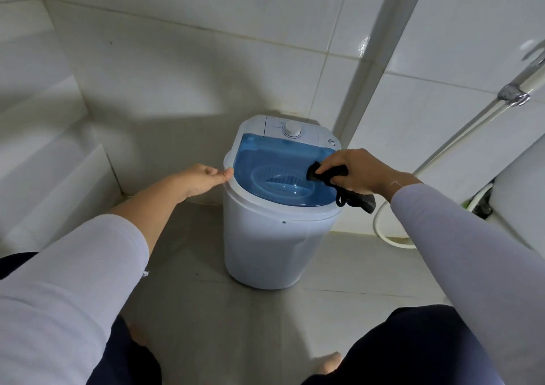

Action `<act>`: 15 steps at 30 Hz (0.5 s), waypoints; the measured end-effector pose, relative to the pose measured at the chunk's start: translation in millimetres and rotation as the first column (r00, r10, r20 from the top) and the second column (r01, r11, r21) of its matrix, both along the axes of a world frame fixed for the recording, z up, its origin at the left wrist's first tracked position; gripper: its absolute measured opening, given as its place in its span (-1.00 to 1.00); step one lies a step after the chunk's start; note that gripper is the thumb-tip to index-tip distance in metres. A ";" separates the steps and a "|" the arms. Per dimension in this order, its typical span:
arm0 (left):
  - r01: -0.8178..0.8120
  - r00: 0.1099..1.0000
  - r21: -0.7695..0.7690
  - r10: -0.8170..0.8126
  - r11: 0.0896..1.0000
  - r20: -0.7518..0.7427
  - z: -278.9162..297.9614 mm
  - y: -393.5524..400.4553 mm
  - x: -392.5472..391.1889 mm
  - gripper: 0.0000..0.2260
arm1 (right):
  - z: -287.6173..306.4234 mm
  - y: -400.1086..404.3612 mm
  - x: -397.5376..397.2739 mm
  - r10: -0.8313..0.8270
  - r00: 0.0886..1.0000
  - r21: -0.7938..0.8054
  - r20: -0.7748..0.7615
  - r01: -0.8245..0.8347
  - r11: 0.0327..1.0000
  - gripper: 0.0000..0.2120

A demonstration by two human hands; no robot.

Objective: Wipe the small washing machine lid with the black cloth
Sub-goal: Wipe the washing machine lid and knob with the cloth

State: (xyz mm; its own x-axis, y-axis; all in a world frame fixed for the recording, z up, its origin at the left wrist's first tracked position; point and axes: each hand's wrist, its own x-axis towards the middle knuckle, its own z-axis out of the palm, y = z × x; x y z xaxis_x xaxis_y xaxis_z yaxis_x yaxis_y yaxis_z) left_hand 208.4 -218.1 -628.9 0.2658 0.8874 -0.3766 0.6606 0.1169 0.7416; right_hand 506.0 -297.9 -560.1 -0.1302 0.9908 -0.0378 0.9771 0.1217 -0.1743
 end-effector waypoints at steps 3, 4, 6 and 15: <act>-0.053 0.999 0.002 0.053 0.999 0.010 5.9 10.6 1.9 -0.41 | 10.7 7.1 -23.5 0.078 0.996 0.042 -0.036 -0.076 0.996 -0.64; -0.053 0.998 -0.003 0.053 0.999 0.018 6.9 10.8 5.9 -0.43 | 12.2 7.8 -33.9 0.110 0.994 0.030 -0.027 -0.109 0.994 -0.62; -0.121 0.993 -0.042 0.122 0.992 0.007 -7.6 39.5 -22.7 -0.49 | -3.7 58.1 -85.3 0.198 0.979 -0.038 -0.044 -0.200 0.979 -0.59; -0.168 0.968 -0.024 0.170 0.985 0.184 -15.7 46.0 -9.8 -0.56 | -17.8 72.4 -137.6 0.297 0.955 -0.079 -0.014 -0.297 0.952 -0.57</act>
State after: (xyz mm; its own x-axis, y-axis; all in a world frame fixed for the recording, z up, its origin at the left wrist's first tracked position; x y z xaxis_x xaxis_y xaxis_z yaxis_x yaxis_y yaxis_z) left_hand 198.6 -172.1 -644.6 0.1779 0.9225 -0.3425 0.4822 0.2217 0.8475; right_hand 368.3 -225.5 -577.8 -0.4184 0.9011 -0.1138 0.8985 0.3923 -0.1971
